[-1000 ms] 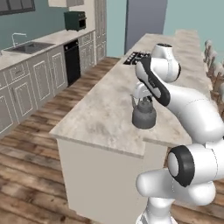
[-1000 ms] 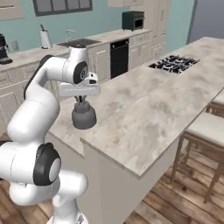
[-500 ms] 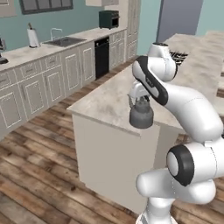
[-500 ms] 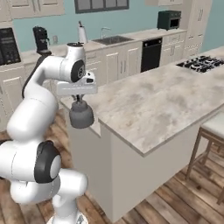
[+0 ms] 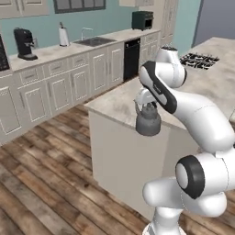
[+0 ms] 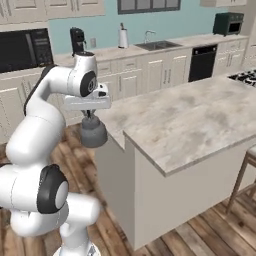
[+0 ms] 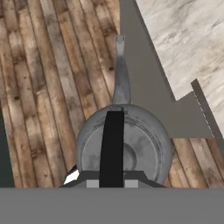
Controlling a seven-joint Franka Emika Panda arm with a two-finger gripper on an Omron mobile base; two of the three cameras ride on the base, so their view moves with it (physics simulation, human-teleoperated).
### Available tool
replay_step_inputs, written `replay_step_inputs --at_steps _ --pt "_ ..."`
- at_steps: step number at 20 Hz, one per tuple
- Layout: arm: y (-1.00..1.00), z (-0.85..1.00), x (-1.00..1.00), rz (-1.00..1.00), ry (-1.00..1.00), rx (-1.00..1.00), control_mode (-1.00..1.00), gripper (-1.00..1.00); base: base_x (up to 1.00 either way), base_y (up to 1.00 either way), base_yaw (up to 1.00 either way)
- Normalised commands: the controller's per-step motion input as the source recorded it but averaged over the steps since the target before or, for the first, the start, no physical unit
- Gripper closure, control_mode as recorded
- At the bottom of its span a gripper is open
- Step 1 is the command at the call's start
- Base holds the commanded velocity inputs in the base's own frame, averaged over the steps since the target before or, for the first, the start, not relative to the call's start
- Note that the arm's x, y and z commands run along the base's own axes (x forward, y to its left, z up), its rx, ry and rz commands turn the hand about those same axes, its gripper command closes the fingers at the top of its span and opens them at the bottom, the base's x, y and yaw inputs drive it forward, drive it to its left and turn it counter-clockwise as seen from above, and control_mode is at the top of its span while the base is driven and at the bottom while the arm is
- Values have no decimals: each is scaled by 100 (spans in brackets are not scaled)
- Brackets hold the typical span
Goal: The kettle is done boiling. Turn off the stove, then wait for 300 timesteps before moving the kettle to the dining table.
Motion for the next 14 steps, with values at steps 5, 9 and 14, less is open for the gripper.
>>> replay_step_inputs --at_steps 5,9,14 --pt "0 0 0 0 0 0 100 100 -7 -55 32" --pt "0 0 0 0 0 0 100 100 -35 -58 30" --pt "0 0 0 0 0 0 100 100 -21 -64 24"
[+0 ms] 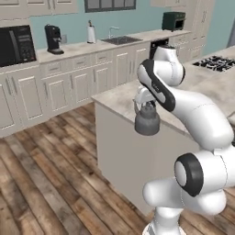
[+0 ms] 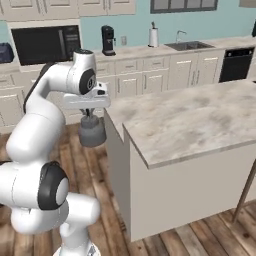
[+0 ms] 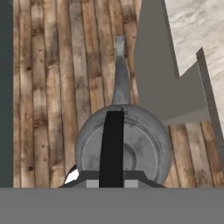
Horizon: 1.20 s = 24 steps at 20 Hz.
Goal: The kettle is done boiling. Turn off the stove, then wait for 300 timesteps before moving the kettle to the dining table.
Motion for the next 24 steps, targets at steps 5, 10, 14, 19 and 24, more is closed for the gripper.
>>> replay_step_inputs --at_steps 5,10,14,19,24 --pt "0 0 0 0 0 0 100 100 -4 -61 21" --pt "0 0 0 0 0 0 100 100 0 -55 17" --pt "0 0 0 0 0 0 100 100 1 0 2" --pt "0 0 0 0 0 0 100 100 -1 0 0" --pt "0 15 -18 -2 -7 0 -100 100 -4 0 0"
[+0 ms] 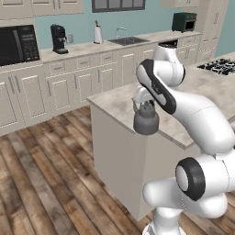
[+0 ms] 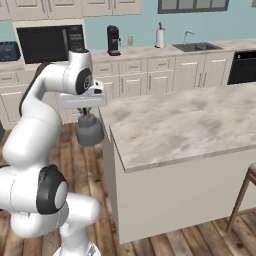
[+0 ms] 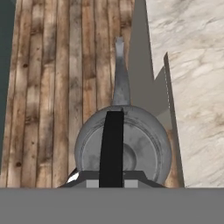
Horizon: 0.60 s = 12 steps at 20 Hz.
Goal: The kettle is done boiling. Turn off the stove, then wait for 300 timesteps before moving the kettle to the dining table.
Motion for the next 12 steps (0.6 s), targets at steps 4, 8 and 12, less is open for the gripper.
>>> replay_step_inputs --at_steps 4,8,12 --pt "-1 30 -16 -1 -7 0 -100 100 0 0 0" --pt "-5 30 -10 -2 -4 0 -100 100 0 0 0" --pt "-9 28 0 -2 0 0 -100 100 0 0 0"
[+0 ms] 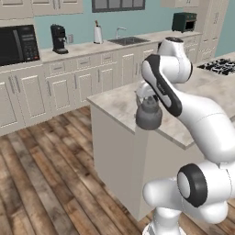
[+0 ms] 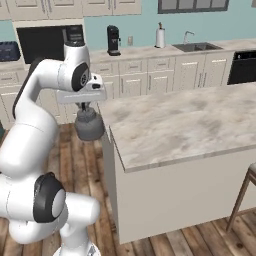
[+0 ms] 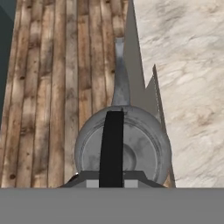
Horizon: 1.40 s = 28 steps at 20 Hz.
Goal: The kettle is done boiling. Turn off the stove, then wait for 300 timesteps before moving the kettle to the dining table.
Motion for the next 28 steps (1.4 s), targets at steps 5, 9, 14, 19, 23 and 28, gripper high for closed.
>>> replay_step_inputs --at_steps 5,9,14,19,23,28 --pt "-18 13 0 0 0 0 -100 100 0 0 0" --pt "-33 1 3 0 0 0 -100 100 0 0 0" --pt "-39 0 0 -5 0 0 -100 100 0 0 0" --pt "-35 0 0 -7 0 0 -100 100 0 0 0" --pt "-32 0 1 -6 -1 0 -100 100 0 0 0" --pt "-34 0 10 -6 0 0 -100 100 0 0 0"
